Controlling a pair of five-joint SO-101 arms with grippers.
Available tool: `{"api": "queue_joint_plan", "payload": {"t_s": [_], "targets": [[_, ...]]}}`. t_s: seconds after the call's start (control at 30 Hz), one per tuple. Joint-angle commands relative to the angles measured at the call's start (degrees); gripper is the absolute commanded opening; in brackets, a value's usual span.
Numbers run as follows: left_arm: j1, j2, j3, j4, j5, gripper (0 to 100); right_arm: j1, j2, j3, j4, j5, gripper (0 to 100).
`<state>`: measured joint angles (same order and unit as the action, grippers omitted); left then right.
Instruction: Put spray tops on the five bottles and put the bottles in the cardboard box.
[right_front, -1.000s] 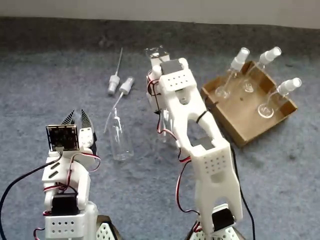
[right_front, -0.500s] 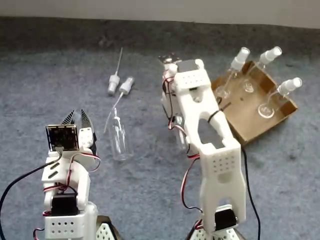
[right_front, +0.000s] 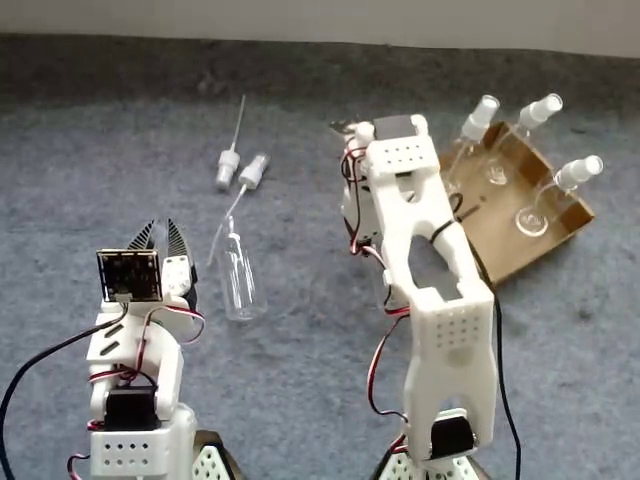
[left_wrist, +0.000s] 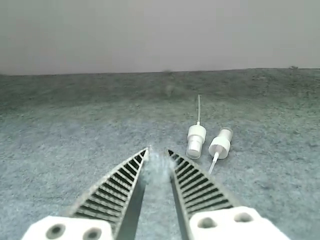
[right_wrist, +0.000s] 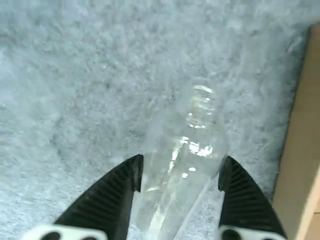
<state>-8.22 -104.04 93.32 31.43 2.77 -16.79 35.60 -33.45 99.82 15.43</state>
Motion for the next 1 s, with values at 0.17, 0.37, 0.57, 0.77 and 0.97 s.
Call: {"api": "queue_joint_plan", "payload": {"t_s": [0.17,0.37,0.57,0.77,0.97], "targets": [[1.36,-0.57,-0.4,-1.23,-0.7,1,1.45,-6.64,-0.84,1.36,0.7,18.4],[1.36,-0.57,-0.4,-1.23,-0.7,1,0.31,-4.53,5.41,-0.22,0.79,18.5],[1.36,-0.57,-0.4,-1.23,-0.7,1,0.4,-3.65,6.11,-1.98,0.79,23.6],[1.36,-0.57,-0.4,-1.23,-0.7,1,0.22,-3.74,5.85,1.19,0.79,40.6],[1.36,-0.57,-0.4,-1.23,-0.7,1,0.22,-5.67,5.58,1.27,0.53,40.8]]}}
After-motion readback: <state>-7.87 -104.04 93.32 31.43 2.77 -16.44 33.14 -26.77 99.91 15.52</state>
